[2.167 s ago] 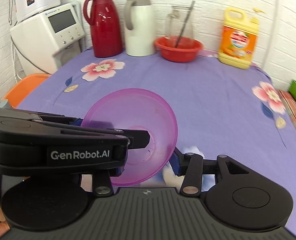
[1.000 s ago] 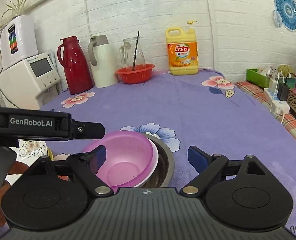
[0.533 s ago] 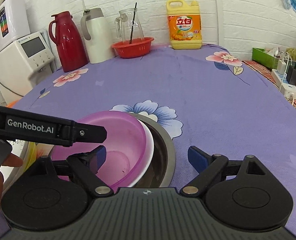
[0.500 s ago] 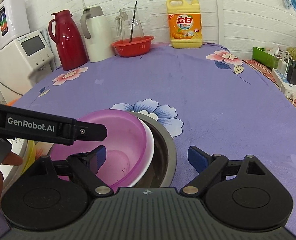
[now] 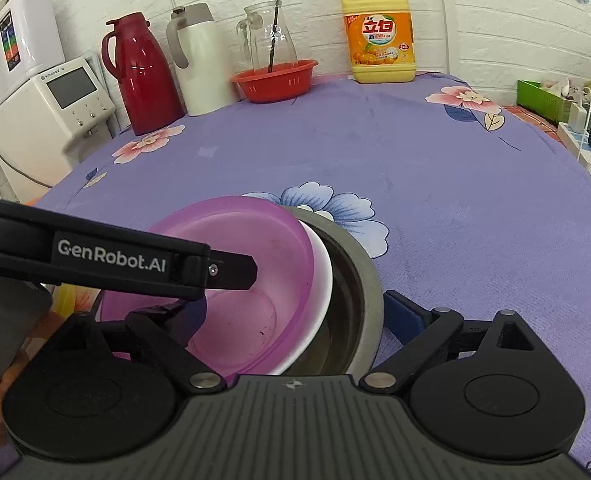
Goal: Organize plates and bowls
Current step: 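Grip the steel bowl rim with both tools and lift the nested bowls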
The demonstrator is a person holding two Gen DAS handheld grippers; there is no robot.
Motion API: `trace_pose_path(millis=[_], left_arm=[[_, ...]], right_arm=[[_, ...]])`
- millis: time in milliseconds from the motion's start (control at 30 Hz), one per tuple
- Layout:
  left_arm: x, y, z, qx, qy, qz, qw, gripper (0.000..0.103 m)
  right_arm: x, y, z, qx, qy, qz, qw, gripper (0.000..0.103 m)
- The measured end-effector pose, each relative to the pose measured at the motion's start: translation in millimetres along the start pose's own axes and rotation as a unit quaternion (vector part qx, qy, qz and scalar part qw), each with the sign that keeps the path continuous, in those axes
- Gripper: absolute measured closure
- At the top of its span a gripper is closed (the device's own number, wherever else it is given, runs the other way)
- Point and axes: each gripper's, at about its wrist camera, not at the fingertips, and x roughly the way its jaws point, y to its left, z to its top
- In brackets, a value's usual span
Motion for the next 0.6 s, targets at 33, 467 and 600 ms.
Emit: trace_pose_path(millis=[33, 467, 600], left_arm=[[0, 0, 0, 0.000, 0.000, -0.001, 1.0000, 0.027], [-7, 3, -5, -0.011, -0.001, -0.012, 0.9999, 0.027], [-7, 2, -4, -0.006, 0.000, -0.017, 0.9998, 0.027]], right_arm=[[0, 0, -1, -0.002, -0.002, 0.000, 1.000, 0.000], [-11, -3, 3, 0.012, -0.001, -0.009, 1.000, 0.000], [-13, -5, 0, 0.013, 0.002, -0.017, 1.000, 0.000]])
